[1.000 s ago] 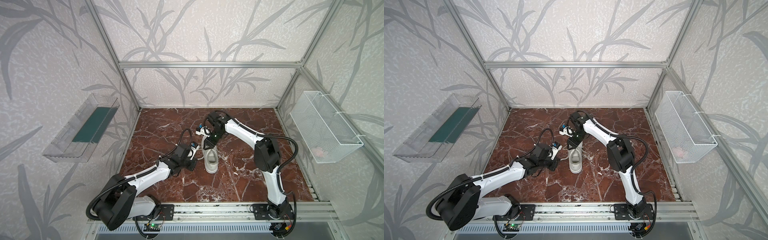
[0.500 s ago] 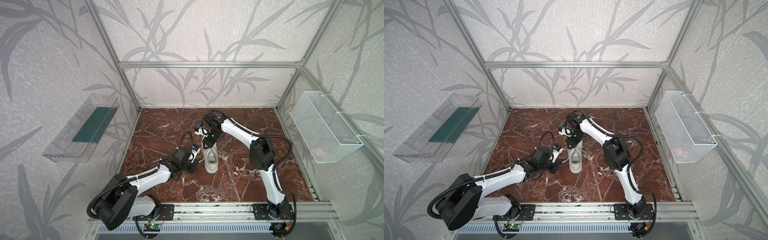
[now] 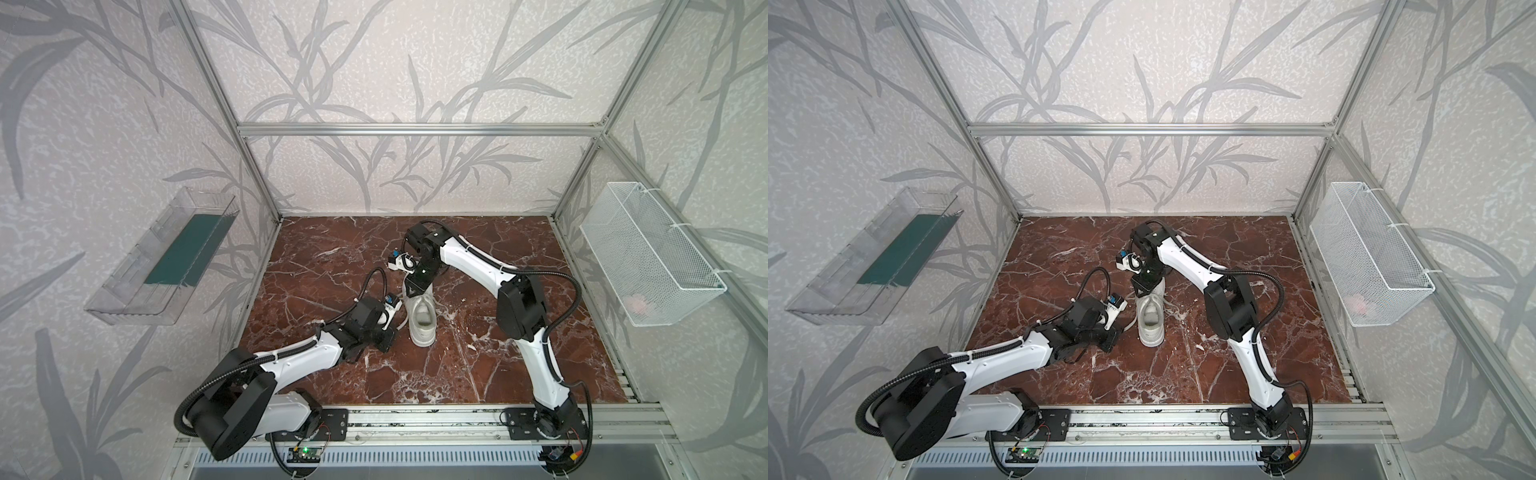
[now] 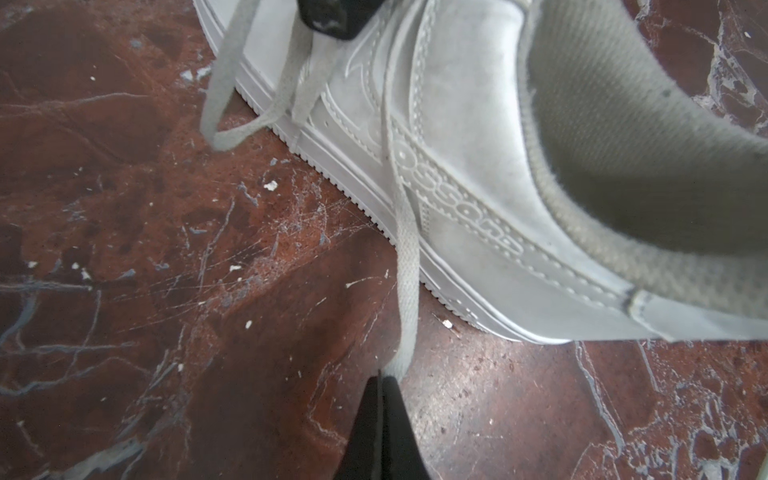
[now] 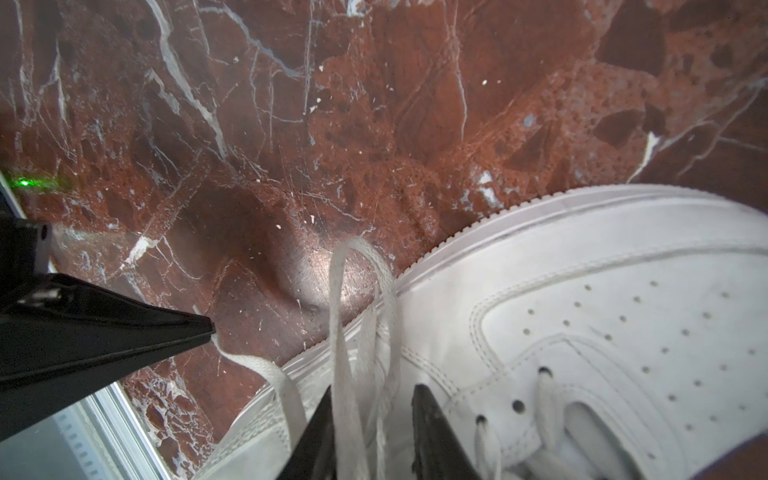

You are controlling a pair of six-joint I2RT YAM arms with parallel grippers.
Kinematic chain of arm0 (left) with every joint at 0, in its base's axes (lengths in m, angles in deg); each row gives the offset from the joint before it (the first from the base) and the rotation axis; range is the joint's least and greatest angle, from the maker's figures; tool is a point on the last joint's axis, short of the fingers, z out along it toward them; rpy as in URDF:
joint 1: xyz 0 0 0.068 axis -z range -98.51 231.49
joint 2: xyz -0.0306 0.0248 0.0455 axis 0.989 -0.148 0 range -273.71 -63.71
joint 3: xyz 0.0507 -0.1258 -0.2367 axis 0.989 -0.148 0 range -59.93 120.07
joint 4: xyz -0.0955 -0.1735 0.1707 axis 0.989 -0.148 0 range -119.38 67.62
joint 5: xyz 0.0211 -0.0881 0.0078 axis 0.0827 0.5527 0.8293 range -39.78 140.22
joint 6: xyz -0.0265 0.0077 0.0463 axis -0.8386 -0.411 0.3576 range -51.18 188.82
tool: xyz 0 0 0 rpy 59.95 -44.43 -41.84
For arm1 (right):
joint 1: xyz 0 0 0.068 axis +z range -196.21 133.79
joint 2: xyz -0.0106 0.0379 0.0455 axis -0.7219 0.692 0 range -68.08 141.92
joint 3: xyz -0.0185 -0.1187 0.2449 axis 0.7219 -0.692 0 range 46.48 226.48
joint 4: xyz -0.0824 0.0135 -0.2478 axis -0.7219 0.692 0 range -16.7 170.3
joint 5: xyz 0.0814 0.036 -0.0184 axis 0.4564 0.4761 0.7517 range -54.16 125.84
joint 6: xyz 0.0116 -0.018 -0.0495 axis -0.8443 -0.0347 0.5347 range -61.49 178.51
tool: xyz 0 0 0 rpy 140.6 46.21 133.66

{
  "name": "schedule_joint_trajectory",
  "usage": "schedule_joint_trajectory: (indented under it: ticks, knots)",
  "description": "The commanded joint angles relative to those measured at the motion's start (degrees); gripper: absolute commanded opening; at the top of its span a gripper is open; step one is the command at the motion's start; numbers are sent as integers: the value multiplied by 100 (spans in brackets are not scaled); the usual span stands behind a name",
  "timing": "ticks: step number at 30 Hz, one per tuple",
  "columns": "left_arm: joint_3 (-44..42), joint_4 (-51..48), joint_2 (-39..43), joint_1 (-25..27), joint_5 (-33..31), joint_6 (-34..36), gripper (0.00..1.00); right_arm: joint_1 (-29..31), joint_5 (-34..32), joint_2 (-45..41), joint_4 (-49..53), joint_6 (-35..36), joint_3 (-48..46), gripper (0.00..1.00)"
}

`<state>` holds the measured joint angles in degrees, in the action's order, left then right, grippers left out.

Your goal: Tie the shoes

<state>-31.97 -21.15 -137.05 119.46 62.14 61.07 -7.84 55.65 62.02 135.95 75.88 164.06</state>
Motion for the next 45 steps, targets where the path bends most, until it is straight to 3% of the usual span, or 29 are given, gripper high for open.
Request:
schedule_joint_trajectory:
  ticks: [1, 16, 25, 32, 45]
  knots:
    - [-11, 80, 51, 34, -31, -106, 0, 66, -143, 105, 253, 58, 163, 28]
    - [-45, 121, 232, 42, -304, -315, 0, 259, -648, 42, 157, 276, -172, 25]
    - [40, 53, 238, 30, -523, -378, 0, 259, -738, -76, -17, 193, -457, 10]
    - [226, -165, 202, -3, -709, -332, 0, 220, -365, -356, -347, -35, -627, 0]
    - [739, -237, -416, -501, -47, -128, 0, -255, 1290, -1198, -1563, -582, -1733, 0]
